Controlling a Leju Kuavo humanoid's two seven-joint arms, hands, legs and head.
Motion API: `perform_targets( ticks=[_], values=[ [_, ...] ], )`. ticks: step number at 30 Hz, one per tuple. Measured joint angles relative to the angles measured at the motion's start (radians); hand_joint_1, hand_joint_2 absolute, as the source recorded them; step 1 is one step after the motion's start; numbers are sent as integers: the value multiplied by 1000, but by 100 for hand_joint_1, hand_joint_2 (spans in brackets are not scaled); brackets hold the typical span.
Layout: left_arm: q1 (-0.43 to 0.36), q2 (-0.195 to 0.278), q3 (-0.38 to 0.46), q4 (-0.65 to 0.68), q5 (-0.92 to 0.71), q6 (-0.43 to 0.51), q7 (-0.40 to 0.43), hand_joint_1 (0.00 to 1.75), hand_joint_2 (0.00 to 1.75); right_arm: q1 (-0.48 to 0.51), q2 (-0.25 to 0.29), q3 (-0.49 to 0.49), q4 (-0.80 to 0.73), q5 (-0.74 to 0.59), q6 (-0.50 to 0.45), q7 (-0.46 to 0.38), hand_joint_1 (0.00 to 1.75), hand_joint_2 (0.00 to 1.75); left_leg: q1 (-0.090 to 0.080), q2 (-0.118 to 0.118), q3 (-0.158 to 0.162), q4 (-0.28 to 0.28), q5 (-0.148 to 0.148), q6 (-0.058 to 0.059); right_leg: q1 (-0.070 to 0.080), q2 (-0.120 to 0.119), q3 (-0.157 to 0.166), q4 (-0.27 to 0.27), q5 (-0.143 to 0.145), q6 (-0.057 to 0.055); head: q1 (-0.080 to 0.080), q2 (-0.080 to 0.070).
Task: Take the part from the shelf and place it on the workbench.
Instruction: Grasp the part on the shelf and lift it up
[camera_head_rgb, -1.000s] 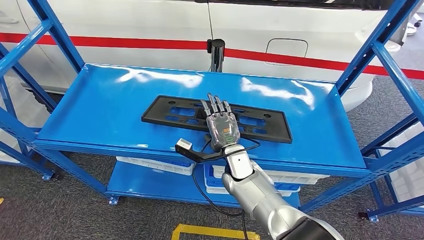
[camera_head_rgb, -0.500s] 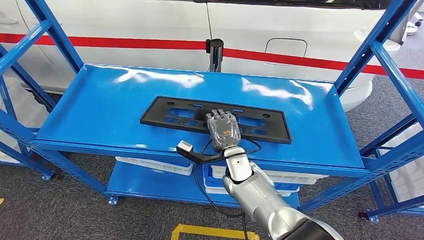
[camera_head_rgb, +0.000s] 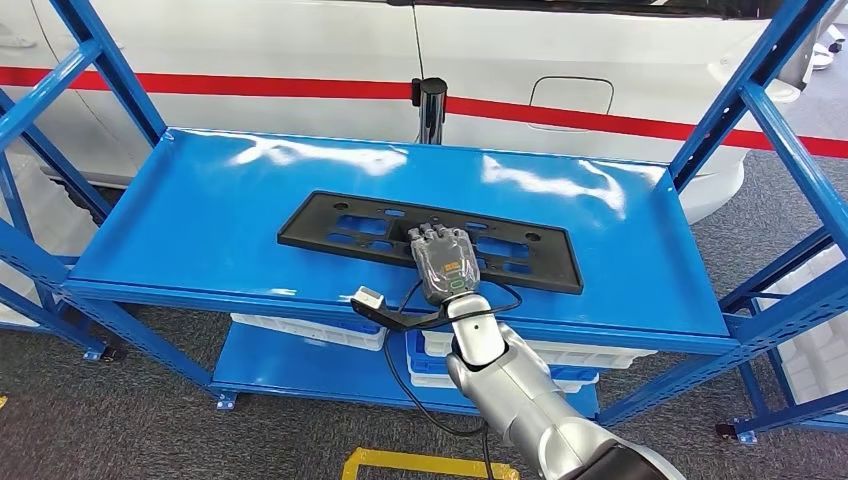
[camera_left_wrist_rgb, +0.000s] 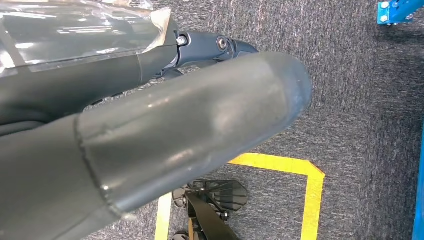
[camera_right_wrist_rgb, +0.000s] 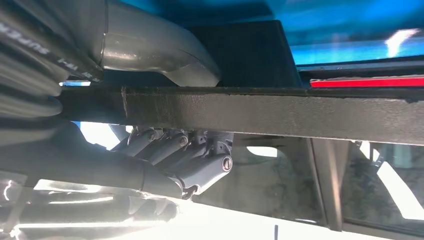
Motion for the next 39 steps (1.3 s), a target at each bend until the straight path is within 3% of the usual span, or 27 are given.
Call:
perform_targets(
  ticks=[8, 14, 20, 24, 34, 39],
  values=[
    [0, -1, 1, 0, 0, 2, -6, 0, 0, -1, 0, -27, -28, -141, -10, -126, 175, 175, 0, 0, 0, 0, 0, 0, 0, 0, 0, 0, 0, 0, 0, 0],
    [-1, -2, 4, 0, -1, 5, -9, 0, 0, -35, -10, -71, -161, -486, -33, -341, 175, 175, 0, 1, 1, 0, 0, 0, 0, 1, 0, 0, 0, 0, 0, 0],
    [-5, -5, 17, 0, -3, 20, -4, 0, 0, -126, -31, -122, -314, -695, -32, -423, 175, 175, 0, 1, 0, 0, 1, 0, 0, 1, 0, 0, 1, 1, 0, 0],
    [-6, -7, 30, 0, 7, 28, -5, 0, 175, -192, -40, -144, -381, -826, 11, -446, 175, 175, 0, 1, 0, 0, 1, 0, 0, 1, 0, 0, 1, 1, 0, 0],
    [-5, -9, 64, 0, 30, 10, -20, 0, 175, -231, -59, -180, -492, -1264, 246, -521, 175, 175, 0, 0, -1, 0, 0, 0, 0, 0, 0, 0, 1, 1, 0, 0],
    [-4, -9, 75, 0, 35, 4, -23, 0, 175, -230, -71, -188, -519, -1302, 268, -527, 175, 175, 0, 1, -1, 0, 0, 0, 0, 0, 0, 0, 1, 1, 0, 0]
  ],
)
